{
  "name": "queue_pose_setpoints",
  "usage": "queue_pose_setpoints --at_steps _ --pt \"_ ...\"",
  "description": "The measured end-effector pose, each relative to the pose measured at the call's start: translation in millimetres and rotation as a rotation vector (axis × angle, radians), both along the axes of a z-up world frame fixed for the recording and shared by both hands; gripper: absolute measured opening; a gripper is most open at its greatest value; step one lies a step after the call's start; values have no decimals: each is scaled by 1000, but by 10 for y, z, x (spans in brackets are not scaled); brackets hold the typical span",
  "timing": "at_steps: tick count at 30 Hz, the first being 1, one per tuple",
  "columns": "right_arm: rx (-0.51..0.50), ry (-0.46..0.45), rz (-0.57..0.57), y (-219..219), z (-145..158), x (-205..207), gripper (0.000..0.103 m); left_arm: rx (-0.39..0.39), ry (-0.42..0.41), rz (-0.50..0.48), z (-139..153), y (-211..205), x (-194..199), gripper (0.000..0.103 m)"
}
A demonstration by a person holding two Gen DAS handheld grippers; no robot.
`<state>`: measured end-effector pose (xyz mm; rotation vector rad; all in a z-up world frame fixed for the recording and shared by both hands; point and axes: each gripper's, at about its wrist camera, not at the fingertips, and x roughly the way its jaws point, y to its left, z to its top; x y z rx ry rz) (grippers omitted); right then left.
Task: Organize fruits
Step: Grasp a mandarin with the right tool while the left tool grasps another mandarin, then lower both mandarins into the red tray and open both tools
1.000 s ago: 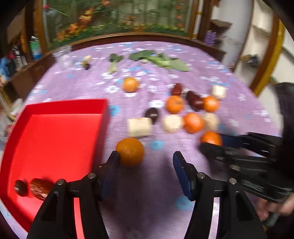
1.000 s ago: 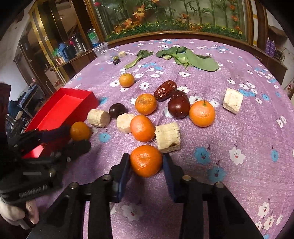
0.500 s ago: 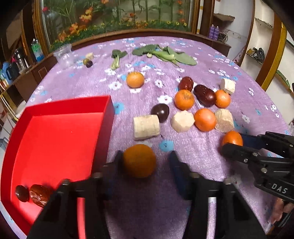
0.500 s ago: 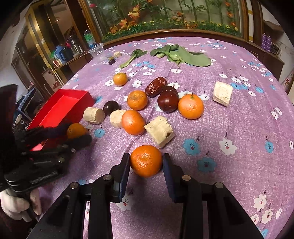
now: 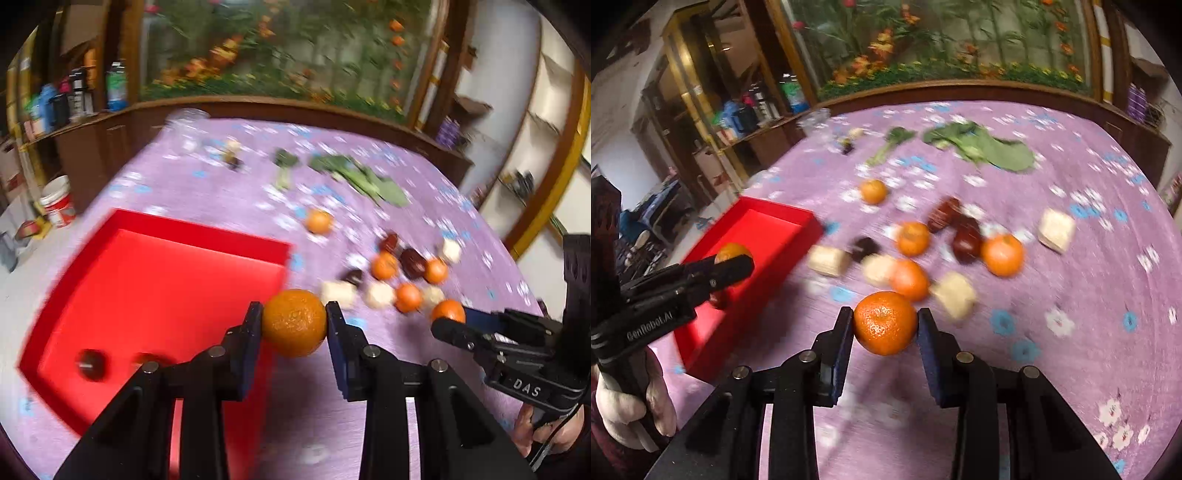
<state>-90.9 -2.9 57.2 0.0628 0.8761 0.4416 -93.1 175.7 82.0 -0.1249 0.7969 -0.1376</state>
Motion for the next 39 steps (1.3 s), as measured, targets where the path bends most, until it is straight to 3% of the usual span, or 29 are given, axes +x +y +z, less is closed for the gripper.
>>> queue_pose_setpoints --at_steps 4,8,17,34,38,39 --pt "58 21 112 469 127 96 38 45 -21 128 117 504 -4 33" --pt "54 34 191 1001 106 240 38 80 5 226 49 961 65 33" --pt "-34 97 250 1842 -206 596 38 32 71 304 -234 1471 147 33" --pt "-88 95 257 2101 -331 749 39 -11 100 307 -415 1563 291 34" --pt "-83 87 250 2071 -300 742 39 -2 80 308 -394 1548 280 56" --pt "-77 82 246 2050 -279 737 39 2 75 307 -379 1535 283 57"
